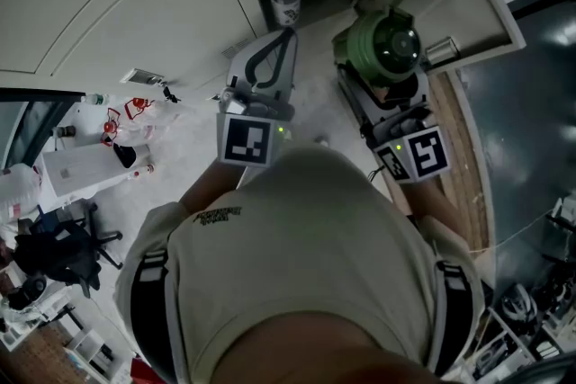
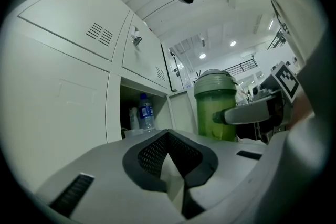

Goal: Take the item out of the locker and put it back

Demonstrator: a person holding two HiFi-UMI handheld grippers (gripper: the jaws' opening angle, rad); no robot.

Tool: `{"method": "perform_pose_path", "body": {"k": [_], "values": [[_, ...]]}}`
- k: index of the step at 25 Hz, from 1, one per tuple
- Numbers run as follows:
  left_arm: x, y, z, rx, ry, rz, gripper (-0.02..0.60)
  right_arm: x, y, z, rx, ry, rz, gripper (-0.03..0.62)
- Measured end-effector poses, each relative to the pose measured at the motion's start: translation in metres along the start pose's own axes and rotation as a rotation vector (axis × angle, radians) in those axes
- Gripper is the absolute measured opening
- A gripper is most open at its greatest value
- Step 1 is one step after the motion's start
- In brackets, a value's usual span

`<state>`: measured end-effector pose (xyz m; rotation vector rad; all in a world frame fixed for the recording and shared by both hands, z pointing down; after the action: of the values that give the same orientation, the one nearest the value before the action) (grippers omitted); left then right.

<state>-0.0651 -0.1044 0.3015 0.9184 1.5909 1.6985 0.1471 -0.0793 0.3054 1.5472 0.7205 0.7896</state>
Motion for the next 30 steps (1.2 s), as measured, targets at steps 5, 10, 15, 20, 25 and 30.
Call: {"method": "perform_pose_path", "body": {"k": [5, 10, 15, 20, 25, 30], "values": [[0.0, 0.001, 0.0, 0.019, -0.008, 0.003, 0.014, 0.001, -0.001, 0.002, -0.037, 0.007, 0.001, 0.359], [-0.001, 0.002, 0.002, 0.023, -0.004, -0.006, 0.014, 0.004, 0.001, 0.002, -0.026, 0.01, -0.005, 0.359], [-0.001, 0.001, 0.002, 0.028, -0.009, -0.013, 0.014, 0.006, 0.001, 0.003, -0.051, 0.013, -0.008, 0.359], [-0.003, 0.002, 0.002, 0.014, -0.007, -0.025, 0.014, 0.005, 0.002, 0.004, -0.049, 0.008, -0.009, 0.359], [-0.008, 0.0, -0.001, 0.015, -0.018, -0.017, 0.014, -0.003, 0.002, 0.006, -0.043, 0.007, -0.011, 0.359], [-0.015, -0.003, -0.005, 0.002, -0.022, -0.015, 0.014, -0.015, -0.003, 0.007, -0.019, -0.009, -0.004, 0.359]]}}
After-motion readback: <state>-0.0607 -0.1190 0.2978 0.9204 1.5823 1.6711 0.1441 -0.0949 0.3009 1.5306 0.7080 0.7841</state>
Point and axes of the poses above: the fingertips, and each gripper's own axes: x backward along the fingers, z to its right, y out of its underside, the point moved 10 cm from there along x, backward along the fingers, and after that the axes turned 8 degrees about x, right-handed, at the moved point
